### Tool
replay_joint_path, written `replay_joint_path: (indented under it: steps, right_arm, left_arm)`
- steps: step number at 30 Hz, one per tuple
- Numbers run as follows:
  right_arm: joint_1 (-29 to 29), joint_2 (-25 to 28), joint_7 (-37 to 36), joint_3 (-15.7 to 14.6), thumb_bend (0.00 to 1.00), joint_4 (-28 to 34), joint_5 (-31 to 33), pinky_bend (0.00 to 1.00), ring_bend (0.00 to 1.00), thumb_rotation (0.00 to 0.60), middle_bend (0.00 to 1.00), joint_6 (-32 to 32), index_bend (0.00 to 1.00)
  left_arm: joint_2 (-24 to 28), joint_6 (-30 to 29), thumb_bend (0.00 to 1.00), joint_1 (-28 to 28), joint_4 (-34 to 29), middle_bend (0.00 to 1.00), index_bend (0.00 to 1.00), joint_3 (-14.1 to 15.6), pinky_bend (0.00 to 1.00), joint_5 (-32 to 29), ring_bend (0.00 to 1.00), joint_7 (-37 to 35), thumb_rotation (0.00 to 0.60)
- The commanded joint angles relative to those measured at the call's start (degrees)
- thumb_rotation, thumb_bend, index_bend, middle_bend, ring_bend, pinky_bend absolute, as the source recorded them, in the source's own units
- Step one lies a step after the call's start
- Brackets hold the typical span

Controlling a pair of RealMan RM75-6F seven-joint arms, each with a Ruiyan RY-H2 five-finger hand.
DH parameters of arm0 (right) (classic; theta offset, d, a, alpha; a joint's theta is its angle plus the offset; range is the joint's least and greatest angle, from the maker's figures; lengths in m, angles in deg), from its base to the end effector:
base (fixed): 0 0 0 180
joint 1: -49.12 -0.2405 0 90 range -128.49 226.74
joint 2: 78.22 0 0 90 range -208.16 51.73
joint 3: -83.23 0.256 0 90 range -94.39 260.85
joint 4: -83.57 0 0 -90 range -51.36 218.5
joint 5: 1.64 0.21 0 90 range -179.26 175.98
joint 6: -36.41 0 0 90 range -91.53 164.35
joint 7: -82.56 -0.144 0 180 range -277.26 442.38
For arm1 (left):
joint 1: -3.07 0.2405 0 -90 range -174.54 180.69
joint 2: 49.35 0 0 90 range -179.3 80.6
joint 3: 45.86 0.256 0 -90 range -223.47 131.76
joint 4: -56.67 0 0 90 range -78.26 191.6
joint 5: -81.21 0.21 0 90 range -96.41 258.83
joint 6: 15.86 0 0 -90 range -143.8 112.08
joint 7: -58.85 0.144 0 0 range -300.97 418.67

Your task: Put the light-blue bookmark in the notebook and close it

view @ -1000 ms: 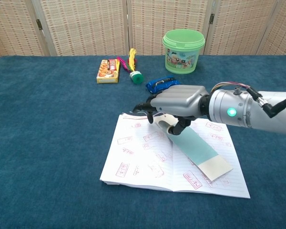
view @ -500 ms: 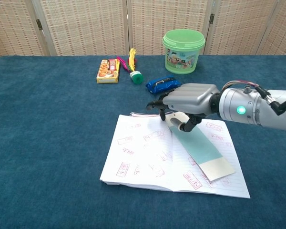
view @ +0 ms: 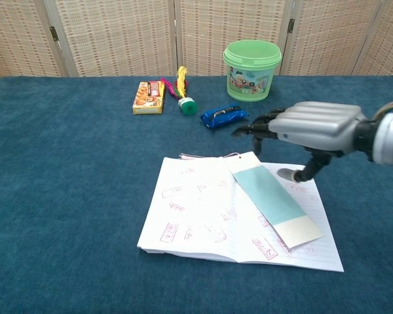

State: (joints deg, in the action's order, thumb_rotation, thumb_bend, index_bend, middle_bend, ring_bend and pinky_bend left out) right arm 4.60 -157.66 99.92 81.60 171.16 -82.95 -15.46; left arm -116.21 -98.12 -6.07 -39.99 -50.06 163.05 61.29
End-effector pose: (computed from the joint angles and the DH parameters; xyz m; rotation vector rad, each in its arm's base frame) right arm -0.1670 -0.3093 -0.0030 2.2446 -0.6128 0.7675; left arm -0.2865 0.2059 0.1370 -1.3706 -0.9773 -0.9743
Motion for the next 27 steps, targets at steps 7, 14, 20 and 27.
replay_joint_path:
  steps: [7,14,20,27]
  right_arm:
    - [6.4,3.1,-4.9,-5.6,0.42,1.2,-5.6,0.07,0.04,0.600,0.30,-4.7,0.00]
    - [9.0,1.4,-8.2,-7.0,0.45,-2.8,-8.3,0.00,0.00,0.600,0.31,-6.4,0.00]
    - [10.0,0.0,-9.5,-7.2,0.45,-4.7,-9.2,0.00,0.00,0.600,0.31,-6.0,0.00]
    - [10.3,-0.9,-9.8,-6.9,0.45,-5.3,-10.4,0.00,0.00,0.600,0.30,-5.7,0.00]
  left_arm:
    - [0.0,0.2,0.26,-0.4,-1.8,0.03,0.11,0.2,0.16,1.2,0.04,1.4,0.600]
    - [0.3,0.4,0.26,-0.4,-2.7,0.03,0.11,0.5,0.16,1.4,0.04,1.8,0.600]
    - [0.5,0.5,0.26,-0.3,-3.1,0.03,0.11,0.7,0.16,1.6,0.04,1.6,0.600]
    - [0.6,0.4,0.26,-0.2,-3.1,0.03,0.11,0.7,0.16,1.6,0.04,1.4,0.600]
